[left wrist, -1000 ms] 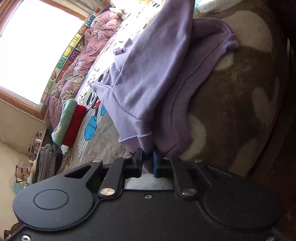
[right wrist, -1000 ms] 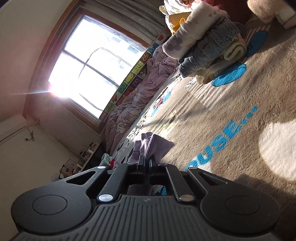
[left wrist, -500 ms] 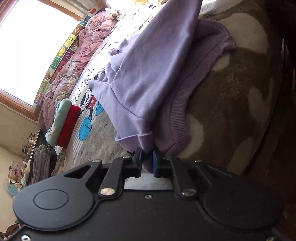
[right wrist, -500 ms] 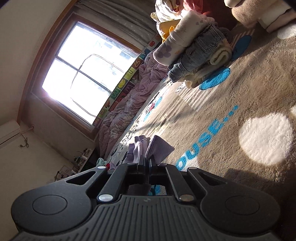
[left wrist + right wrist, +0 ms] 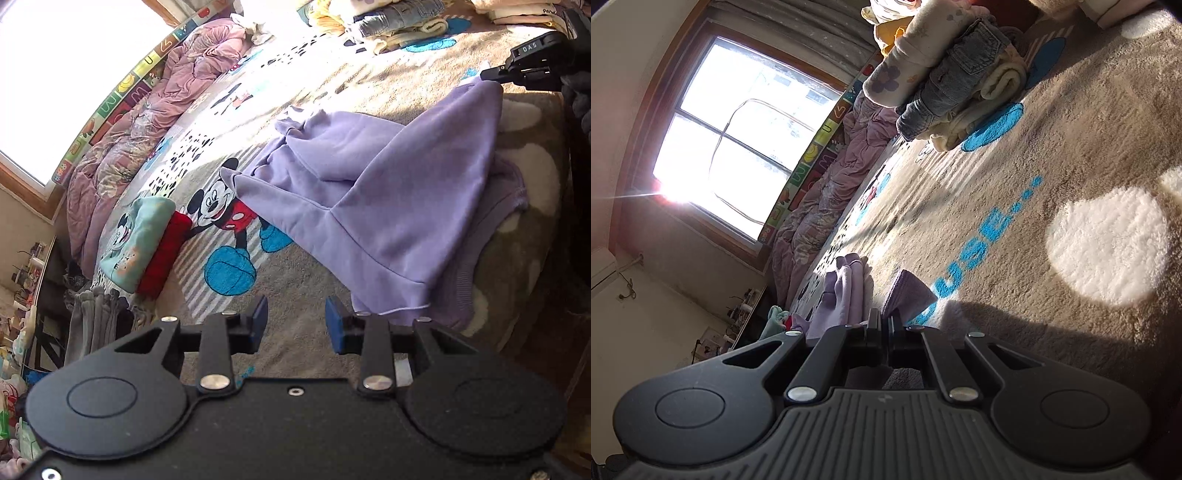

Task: Fold clothes

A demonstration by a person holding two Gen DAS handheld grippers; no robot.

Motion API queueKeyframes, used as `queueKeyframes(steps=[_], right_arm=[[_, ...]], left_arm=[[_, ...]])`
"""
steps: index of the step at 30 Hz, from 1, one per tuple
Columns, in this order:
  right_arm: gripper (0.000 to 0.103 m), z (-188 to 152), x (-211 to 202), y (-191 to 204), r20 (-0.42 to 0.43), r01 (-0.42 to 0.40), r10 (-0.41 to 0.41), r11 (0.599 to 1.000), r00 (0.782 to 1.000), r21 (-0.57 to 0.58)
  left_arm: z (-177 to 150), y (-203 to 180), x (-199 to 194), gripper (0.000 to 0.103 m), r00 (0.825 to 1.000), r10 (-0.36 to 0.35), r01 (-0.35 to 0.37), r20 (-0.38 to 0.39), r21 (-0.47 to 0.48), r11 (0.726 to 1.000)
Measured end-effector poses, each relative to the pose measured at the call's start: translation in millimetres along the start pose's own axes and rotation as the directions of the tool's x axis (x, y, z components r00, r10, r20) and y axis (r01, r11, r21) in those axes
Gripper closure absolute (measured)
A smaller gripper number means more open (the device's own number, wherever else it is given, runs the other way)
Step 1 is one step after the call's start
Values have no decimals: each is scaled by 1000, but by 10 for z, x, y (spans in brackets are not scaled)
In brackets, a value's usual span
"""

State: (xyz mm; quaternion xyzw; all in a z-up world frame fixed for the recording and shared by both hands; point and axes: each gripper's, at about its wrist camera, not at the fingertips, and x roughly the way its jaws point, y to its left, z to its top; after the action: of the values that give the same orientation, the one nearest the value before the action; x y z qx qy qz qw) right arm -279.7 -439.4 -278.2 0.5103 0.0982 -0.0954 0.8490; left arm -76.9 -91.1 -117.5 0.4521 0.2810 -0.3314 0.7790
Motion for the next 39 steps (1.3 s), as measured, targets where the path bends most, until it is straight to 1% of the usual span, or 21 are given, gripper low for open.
queueKeyframes(steps=[2,4,5,8,9,11,12,13,15,19,20,21,24,26,27,28,30,31,33,38,39], right_arm=[[97,4,16,-17,-8,1,-1,1000,1000,2],[97,2,17,-28,-14,-1,1,1000,1000,1],[97,-1,6,-27,-15,-5,5,1000,1000,-7],[97,-1,-28,-13,-21,-29,28,999,999,-37],[97,2,-47,-12,-21,-38,37,998,999,-45],[97,9,-86,-15,-23,-58,57,997,998,-53],[97,15,-104,-18,-25,-71,69,996,997,-50],[97,21,-123,-21,-28,-84,83,995,996,-47],[97,32,-139,-15,-36,-103,102,993,994,-50],[97,59,-145,-19,-48,-123,120,991,992,-59],[97,66,-144,-22,-51,-121,118,991,992,-61],[97,70,-147,-32,-55,-123,120,991,991,-61],[97,60,-127,-48,-74,-114,109,991,991,-68],[97,55,-110,-56,-84,-107,101,992,991,-71],[97,51,-104,-62,-88,-105,98,992,991,-73],[97,52,-98,-65,-90,-103,96,992,991,-74],[97,58,-95,-71,-90,-102,95,992,991,-74],[97,59,-97,-72,-90,-103,97,992,991,-72],[97,59,-99,-71,-88,-107,101,992,991,-69],[97,57,-75,-61,-92,-110,104,992,990,-61],[97,59,-64,-62,-94,-108,102,992,990,-60]], left_arm=[[90,173,200,69,999,-15,15,-39,4,1000],[196,337,416,50,998,-29,28,-55,-17,999],[261,417,534,49,998,-39,37,-48,-46,998],[459,600,884,52,999,-54,54,3,-140,989],[534,642,1040,61,998,-50,53,24,-181,982],[664,731,1326,65,998,-61,65,25,-257,964],[727,776,1464,66,997,-69,72,23,-294,953],[803,834,1563,67,995,-91,98,35,-335,937],[964,959,1734,67,987,-144,161,72,-416,895],[1199,1070,2005,69,983,-156,184,98,-455,871],[1236,1120,2101,69,981,-169,195,97,-490,850],[1275,1145,2167,69,980,-171,197,97,-508,838],[1396,1193,2328,69,981,-166,193,98,-539,820],[1474,1160,2441,72,988,-140,149,59,-533,833],[1494,1136,2491,77,990,-134,137,45,-526,840],[1507,1111,2539,86,991,-132,130,34,-517,846],[1533,1068,2601,97,993,-119,111,16,-496,861],[1540,1068,2609,99,993,-118,112,19,-495,862],[1563,1103,2588,103,990,-130,135,44,-510,850],[1607,1064,2616,103,981,-184,193,66,-483,854],[1604,1129,2582,102,980,-180,198,85,-499,844]])
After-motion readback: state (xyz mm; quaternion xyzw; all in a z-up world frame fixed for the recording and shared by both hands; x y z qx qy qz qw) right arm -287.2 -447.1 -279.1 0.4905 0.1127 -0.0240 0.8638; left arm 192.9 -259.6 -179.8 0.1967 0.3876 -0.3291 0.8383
